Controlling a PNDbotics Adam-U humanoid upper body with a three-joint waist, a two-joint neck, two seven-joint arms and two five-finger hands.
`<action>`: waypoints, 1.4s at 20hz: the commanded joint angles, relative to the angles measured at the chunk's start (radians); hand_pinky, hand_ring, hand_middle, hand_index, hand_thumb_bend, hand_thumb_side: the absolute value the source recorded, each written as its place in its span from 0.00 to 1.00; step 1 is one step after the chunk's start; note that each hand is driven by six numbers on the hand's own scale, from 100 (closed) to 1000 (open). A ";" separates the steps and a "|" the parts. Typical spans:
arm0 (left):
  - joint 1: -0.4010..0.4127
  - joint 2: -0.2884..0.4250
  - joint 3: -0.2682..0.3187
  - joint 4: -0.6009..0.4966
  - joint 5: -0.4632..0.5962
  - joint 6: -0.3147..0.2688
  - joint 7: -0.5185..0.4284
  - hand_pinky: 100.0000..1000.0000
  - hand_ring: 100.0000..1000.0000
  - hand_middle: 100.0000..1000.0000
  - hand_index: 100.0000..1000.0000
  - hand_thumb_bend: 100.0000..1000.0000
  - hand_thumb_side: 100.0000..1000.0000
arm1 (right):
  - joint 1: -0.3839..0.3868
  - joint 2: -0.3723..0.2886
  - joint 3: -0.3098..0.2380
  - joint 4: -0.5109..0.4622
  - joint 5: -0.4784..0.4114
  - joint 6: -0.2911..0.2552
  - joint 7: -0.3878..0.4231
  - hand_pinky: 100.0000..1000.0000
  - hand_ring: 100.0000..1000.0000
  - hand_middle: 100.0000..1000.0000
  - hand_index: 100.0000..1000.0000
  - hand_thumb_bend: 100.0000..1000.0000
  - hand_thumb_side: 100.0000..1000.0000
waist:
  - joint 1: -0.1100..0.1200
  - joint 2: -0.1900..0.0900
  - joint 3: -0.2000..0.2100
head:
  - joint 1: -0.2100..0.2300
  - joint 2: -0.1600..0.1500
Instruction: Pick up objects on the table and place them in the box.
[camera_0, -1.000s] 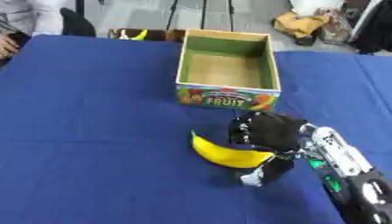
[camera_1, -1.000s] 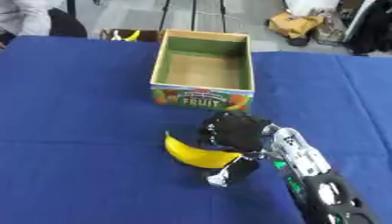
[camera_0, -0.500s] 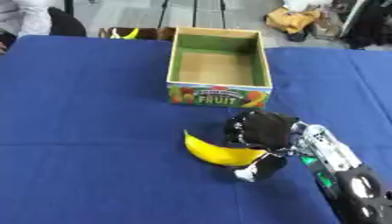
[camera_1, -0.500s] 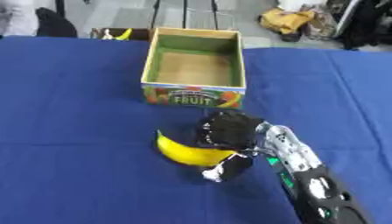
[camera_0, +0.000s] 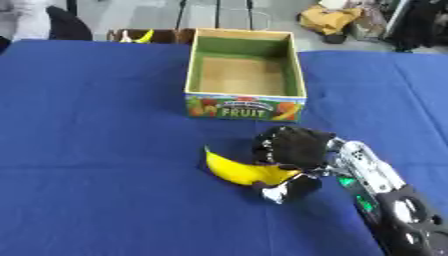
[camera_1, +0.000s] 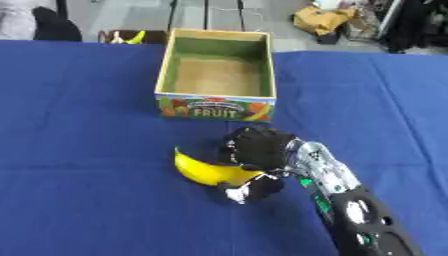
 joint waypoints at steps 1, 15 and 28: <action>-0.008 0.016 0.010 -0.019 -0.003 -0.002 0.001 0.47 0.69 0.55 0.67 0.00 1.00 | -0.017 -0.007 -0.006 -0.005 0.005 -0.029 0.033 0.68 0.78 0.59 0.72 0.06 1.00 | 0.007 -0.010 0.002 | 0.002 -0.014; -0.017 0.012 0.008 -0.019 -0.002 -0.004 -0.001 0.47 0.69 0.55 0.67 0.00 1.00 | -0.026 -0.008 -0.014 -0.005 0.008 -0.024 0.026 0.67 0.76 0.54 0.67 0.14 0.97 | 0.007 0.001 0.006 | -0.001 -0.028; -0.018 0.011 0.009 -0.019 -0.002 -0.004 -0.001 0.47 0.69 0.55 0.67 0.00 1.00 | -0.027 -0.003 -0.010 0.005 0.017 -0.025 0.008 0.65 0.74 0.50 0.62 0.13 0.89 | 0.007 0.004 0.007 | -0.004 -0.029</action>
